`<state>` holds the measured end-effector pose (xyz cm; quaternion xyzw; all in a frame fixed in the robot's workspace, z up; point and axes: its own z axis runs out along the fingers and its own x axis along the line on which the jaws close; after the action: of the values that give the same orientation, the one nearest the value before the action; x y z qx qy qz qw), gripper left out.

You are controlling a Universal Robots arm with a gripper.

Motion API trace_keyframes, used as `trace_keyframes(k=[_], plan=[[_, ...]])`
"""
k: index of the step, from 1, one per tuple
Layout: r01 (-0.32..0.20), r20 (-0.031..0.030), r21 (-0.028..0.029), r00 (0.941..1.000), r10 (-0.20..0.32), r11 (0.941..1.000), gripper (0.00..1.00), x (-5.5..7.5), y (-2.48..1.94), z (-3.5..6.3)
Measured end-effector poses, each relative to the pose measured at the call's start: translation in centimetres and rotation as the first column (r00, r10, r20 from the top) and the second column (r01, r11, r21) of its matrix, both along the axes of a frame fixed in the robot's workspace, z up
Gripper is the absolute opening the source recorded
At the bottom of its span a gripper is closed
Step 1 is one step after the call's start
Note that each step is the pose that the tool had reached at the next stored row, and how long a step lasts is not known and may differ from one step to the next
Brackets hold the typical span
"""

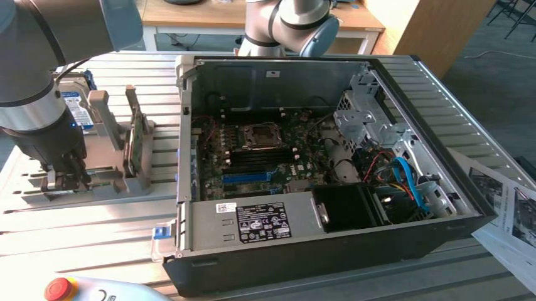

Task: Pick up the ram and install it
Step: 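Pick up the ram and move it above insertion slot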

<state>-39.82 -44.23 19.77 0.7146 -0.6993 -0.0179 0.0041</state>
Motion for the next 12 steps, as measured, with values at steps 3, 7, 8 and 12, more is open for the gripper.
trace_keyframes(k=[3, 7, 8, 12], plan=[[0.000, 0.0000, 0.0000, 1.0000, 0.000, 1.0000, 0.24, 0.00, 0.00, 0.00], [0.000, 0.0000, -0.0001, 1.0000, 0.000, 1.0000, 0.22, 0.00, 0.00, 0.00], [0.000, 0.0000, -0.0001, 1.0000, 0.000, 1.0000, 0.15, 0.00, 0.00, 0.00], [0.000, 0.0000, 0.0000, 1.0000, 0.000, 1.0000, 0.15, 0.00, 0.00, 0.00]])
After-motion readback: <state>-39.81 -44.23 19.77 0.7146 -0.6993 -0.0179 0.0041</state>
